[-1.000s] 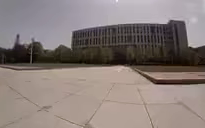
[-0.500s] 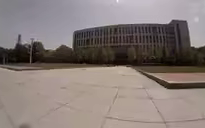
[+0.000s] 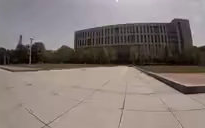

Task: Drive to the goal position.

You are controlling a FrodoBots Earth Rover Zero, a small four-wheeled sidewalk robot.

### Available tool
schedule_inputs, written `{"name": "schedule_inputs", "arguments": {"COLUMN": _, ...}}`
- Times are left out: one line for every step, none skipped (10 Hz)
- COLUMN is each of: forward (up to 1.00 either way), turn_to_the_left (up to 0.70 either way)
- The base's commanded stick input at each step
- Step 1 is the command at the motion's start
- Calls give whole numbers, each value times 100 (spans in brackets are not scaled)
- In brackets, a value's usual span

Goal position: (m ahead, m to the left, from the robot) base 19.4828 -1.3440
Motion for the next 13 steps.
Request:
{"name": "schedule_inputs", "arguments": {"forward": 100, "turn_to_the_left": -40}}
{"name": "schedule_inputs", "arguments": {"forward": 100, "turn_to_the_left": -40}}
{"name": "schedule_inputs", "arguments": {"forward": 100, "turn_to_the_left": -40}}
{"name": "schedule_inputs", "arguments": {"forward": 100, "turn_to_the_left": -33}}
{"name": "schedule_inputs", "arguments": {"forward": 100, "turn_to_the_left": -18}}
{"name": "schedule_inputs", "arguments": {"forward": 100, "turn_to_the_left": -3}}
{"name": "schedule_inputs", "arguments": {"forward": 100, "turn_to_the_left": 0}}
{"name": "schedule_inputs", "arguments": {"forward": 100, "turn_to_the_left": 0}}
{"name": "schedule_inputs", "arguments": {"forward": 100, "turn_to_the_left": 0}}
{"name": "schedule_inputs", "arguments": {"forward": 100, "turn_to_the_left": 0}}
{"name": "schedule_inputs", "arguments": {"forward": 100, "turn_to_the_left": 0}}
{"name": "schedule_inputs", "arguments": {"forward": 100, "turn_to_the_left": 0}}
{"name": "schedule_inputs", "arguments": {"forward": 100, "turn_to_the_left": 0}}
